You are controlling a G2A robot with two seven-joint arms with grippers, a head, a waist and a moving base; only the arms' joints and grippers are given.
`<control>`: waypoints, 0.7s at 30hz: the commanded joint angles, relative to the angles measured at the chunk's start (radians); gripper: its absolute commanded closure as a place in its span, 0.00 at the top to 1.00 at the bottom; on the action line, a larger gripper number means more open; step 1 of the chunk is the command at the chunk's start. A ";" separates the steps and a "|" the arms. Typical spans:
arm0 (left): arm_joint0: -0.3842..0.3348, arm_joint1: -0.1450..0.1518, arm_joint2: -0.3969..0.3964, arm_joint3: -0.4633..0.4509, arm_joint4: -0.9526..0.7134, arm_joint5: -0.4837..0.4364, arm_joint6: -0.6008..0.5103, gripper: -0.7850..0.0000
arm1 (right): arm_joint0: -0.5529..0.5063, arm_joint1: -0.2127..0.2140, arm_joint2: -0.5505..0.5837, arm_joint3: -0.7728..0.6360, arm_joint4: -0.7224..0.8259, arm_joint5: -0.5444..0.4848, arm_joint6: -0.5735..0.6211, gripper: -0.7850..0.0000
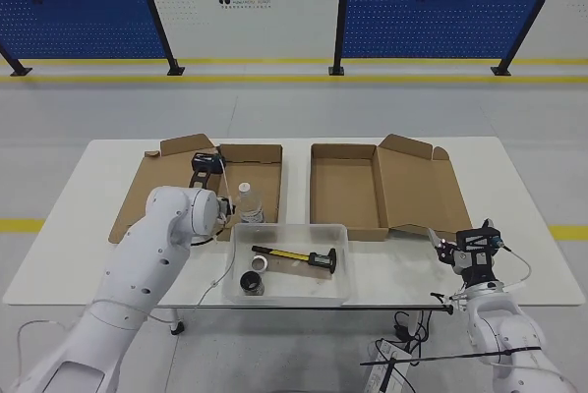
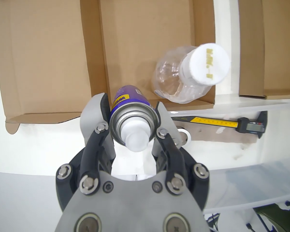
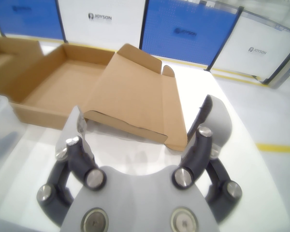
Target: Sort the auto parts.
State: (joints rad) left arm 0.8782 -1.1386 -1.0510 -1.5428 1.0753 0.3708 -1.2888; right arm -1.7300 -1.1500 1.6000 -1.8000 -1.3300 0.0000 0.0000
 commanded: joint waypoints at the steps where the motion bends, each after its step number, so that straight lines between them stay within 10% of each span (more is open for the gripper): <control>1: -0.006 -0.004 0.004 0.013 -0.004 0.001 0.006 0.00 | 0.000 0.000 0.000 0.000 0.000 0.000 0.000 1.00; 21: -0.067 -0.036 0.038 0.138 -0.013 -0.029 0.026 0.00 | 0.000 0.000 0.000 0.000 0.000 0.000 0.000 1.00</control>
State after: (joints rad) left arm 0.8130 -1.1730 -1.0133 -1.4112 1.0633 0.3421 -1.2618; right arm -1.7300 -1.1500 1.6000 -1.8000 -1.3300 0.0000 0.0000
